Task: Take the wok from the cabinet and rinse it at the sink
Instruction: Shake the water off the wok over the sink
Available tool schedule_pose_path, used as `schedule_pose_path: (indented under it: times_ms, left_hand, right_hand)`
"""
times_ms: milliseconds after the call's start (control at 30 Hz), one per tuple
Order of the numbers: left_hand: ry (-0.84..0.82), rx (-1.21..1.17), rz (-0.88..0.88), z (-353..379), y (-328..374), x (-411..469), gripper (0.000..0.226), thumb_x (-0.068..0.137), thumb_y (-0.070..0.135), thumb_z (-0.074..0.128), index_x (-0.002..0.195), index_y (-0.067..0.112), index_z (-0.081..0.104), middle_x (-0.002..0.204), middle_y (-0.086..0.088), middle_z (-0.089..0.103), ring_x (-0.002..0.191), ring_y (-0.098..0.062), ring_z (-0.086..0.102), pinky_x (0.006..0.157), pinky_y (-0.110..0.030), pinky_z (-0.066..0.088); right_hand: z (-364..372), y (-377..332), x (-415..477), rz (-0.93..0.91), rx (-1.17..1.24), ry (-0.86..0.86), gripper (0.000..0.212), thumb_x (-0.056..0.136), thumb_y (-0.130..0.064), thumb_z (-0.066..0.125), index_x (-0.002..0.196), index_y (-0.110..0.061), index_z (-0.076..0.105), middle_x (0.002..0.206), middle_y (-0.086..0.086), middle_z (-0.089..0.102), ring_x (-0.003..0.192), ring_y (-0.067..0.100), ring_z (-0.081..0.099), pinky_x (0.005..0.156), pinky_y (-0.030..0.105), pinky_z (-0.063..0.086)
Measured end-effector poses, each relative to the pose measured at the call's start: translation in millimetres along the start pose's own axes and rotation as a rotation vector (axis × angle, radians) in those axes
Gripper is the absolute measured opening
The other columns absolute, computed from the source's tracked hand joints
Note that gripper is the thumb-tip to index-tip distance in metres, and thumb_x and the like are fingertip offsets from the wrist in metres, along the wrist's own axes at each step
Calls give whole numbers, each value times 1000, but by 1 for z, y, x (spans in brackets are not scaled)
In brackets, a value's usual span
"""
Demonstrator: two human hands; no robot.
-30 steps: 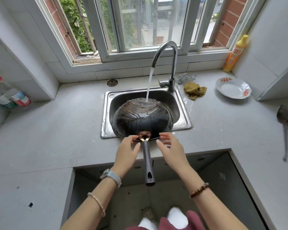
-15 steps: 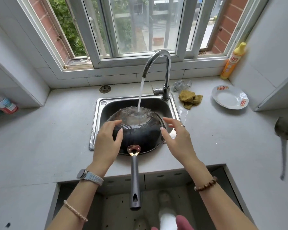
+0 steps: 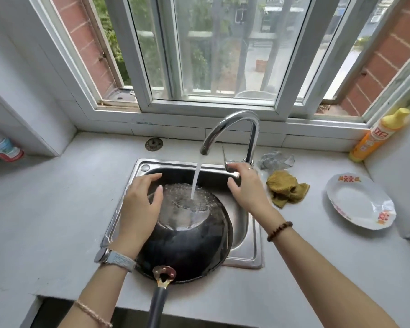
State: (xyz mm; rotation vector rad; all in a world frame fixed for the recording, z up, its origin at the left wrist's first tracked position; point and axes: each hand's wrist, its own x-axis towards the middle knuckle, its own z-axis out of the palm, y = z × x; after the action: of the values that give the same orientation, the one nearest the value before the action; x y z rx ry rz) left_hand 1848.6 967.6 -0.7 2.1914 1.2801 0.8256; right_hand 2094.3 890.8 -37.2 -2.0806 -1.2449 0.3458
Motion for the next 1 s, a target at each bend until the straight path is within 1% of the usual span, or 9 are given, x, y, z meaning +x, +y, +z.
schedule_pose_path:
  times_ms: [67,167,233,400,500,567,700,833,1000]
  left_hand:
    - [-3,2,-31,10,3,10,29,93,12,57,122,16,60,119,-2,59,112,-16,55,91,-19,38]
    - [-4,4,-65,23,5,24,30,94,13,55,124,17,59,120,1,59,114,-13,53,94,-20,37]
    - [2,15,-79,30,6,32,30,94,14,55,124,18,59,120,3,58,114,-11,52,96,-21,36]
    - [10,41,-125,37,2,42,30,95,14,54,124,20,59,121,5,57,113,-8,51,95,-20,35]
    - [6,44,-145,40,1,44,30,94,13,55,124,18,60,121,3,58,113,-7,51,92,-14,33]
    - [0,49,-157,42,0,46,31,94,13,54,124,19,59,122,4,58,112,-6,50,90,-12,32]
    - [-5,36,-161,48,-1,46,30,95,15,54,124,22,59,122,6,57,113,-7,50,95,-21,38]
    - [-15,1,-166,50,-1,42,30,95,17,53,124,24,58,120,11,54,113,-7,51,96,-38,51]
    - [-10,-40,-154,47,-2,34,30,95,16,53,124,23,59,121,11,55,113,-6,52,96,-39,51]
  right_hand:
    - [10,8,26,-24,-12,-50,43,88,-16,55,131,-17,54,129,0,56,119,16,53,106,36,41]
    - [26,18,61,-67,-78,-130,52,88,-10,54,140,-11,46,143,5,48,133,19,43,114,28,29]
    - [38,26,84,-105,-125,-154,56,88,-9,54,143,-9,41,148,7,44,140,20,35,117,27,23]
    - [61,41,124,-137,-248,-235,62,90,-13,54,148,-10,31,154,5,34,147,22,18,119,34,21]
    - [65,47,132,-146,-324,-262,60,91,-14,52,147,-9,32,154,6,33,148,24,16,119,37,23]
    - [65,51,135,-143,-386,-243,56,91,-13,50,145,-8,35,152,7,36,147,26,17,119,36,19]
    - [69,52,137,-113,-401,-192,53,93,-4,42,145,-7,35,152,7,37,147,28,17,120,37,19]
    - [63,49,138,11,-348,-105,56,93,-2,39,148,-2,28,154,10,32,148,30,12,121,36,15]
    - [54,41,138,85,-243,-186,61,92,-9,44,150,-2,23,157,12,26,149,30,8,120,37,14]
